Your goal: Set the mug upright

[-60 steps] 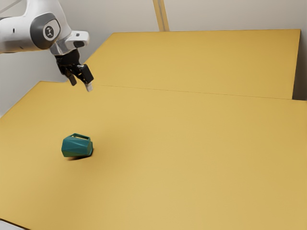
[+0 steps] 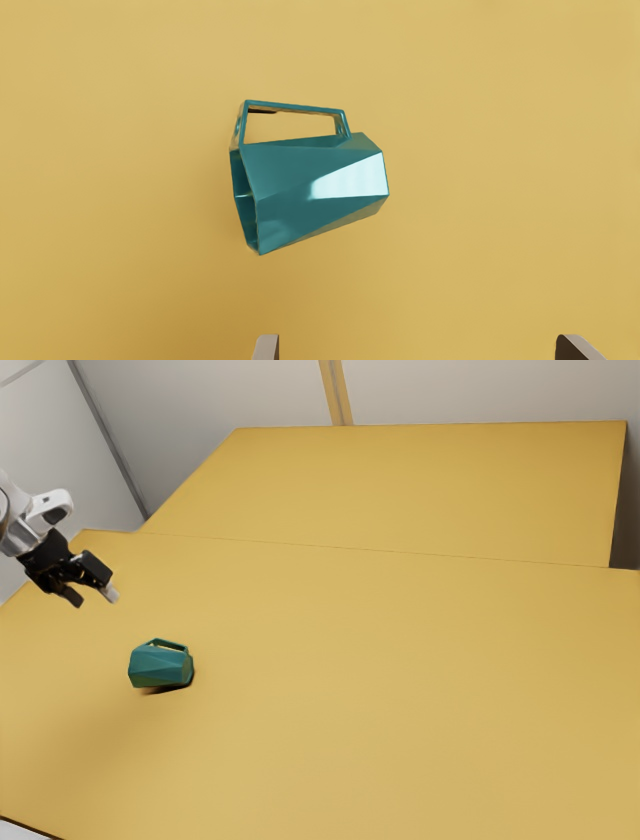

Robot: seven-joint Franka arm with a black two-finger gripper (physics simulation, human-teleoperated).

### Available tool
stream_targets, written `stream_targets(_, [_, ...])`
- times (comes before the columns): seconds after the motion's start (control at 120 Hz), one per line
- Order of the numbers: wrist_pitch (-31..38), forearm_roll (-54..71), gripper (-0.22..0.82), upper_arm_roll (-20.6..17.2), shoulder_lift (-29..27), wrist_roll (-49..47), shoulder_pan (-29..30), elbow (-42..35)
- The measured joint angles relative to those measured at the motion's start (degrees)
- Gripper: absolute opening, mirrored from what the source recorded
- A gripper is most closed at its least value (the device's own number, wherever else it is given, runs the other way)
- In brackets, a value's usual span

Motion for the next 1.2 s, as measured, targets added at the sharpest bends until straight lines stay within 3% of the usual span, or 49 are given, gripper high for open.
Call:
stream_targets(0.125, [4.3,-12.4,0.60,-7.2,2.5,8.0,10.8,-2.7])
stream_targets(0.242, [7.0,-20.7,0.60,-11.7,4.0,16.5,18.0,-5.7])
stream_targets(0.525, [9.7,-32.2,0.60,-18.0,11.9,36.1,29.6,-6.3])
stream_targets(0.867, [11.8,-39.3,0.60,-19.1,15.9,54.7,31.4,-10.0])
stream_targets(1.2, [12.9,-42.0,0.60,-19.6,19.5,66.1,32.8,-10.1])
